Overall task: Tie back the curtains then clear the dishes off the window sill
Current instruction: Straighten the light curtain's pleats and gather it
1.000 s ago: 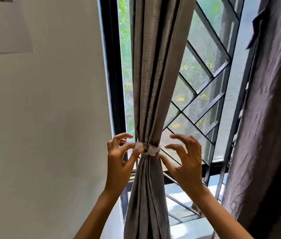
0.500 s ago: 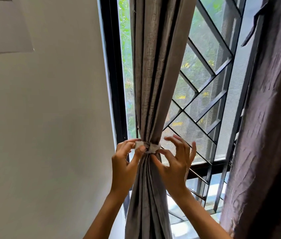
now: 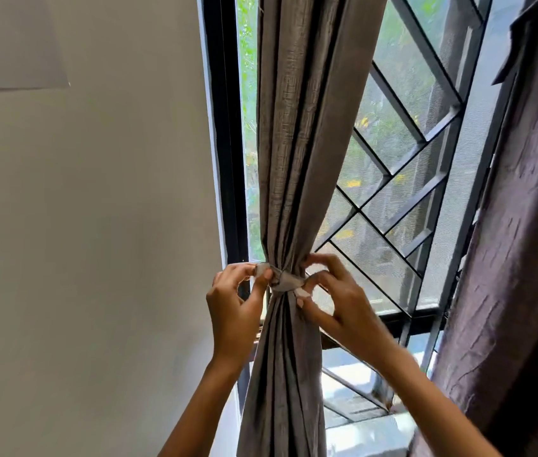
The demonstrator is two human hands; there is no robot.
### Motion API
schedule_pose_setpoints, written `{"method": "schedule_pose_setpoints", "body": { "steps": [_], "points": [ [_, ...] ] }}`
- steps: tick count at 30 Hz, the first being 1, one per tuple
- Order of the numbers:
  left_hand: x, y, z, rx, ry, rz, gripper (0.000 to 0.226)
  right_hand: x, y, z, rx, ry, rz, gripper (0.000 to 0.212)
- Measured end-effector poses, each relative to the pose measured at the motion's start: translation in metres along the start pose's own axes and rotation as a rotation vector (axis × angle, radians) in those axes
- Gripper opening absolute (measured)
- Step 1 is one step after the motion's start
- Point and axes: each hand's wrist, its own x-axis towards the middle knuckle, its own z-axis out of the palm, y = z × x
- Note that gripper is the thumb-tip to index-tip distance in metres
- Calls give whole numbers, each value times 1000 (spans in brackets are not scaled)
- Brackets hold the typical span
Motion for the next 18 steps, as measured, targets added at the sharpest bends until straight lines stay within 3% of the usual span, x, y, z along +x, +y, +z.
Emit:
{"method": "schedule_pose_setpoints", "body": {
  "steps": [3, 6, 8, 12, 15, 18],
  "points": [
    [-5, 4, 4, -122, -32, -92, 12, 6, 6, -18, -18, -124, -31, 20],
    [-9, 6, 8, -210, -50, -158, 12, 1, 12, -14, -234, -14, -135, 18],
    [-9, 6, 9, -222, -58, -179, 9, -6, 15, -9, -371, 90, -218, 6],
    [-8, 8, 10, -219, -81, -200, 8, -13, 16, -2, -521, 327, -331, 15],
    [-7, 8, 11, -222, -83, -216, 8, -11, 18, 3, -563, 385, -362, 22],
    [-7, 9, 9, -215, -93, -207, 9, -11, 18, 2, -543, 382, -392, 10]
  ]
}}
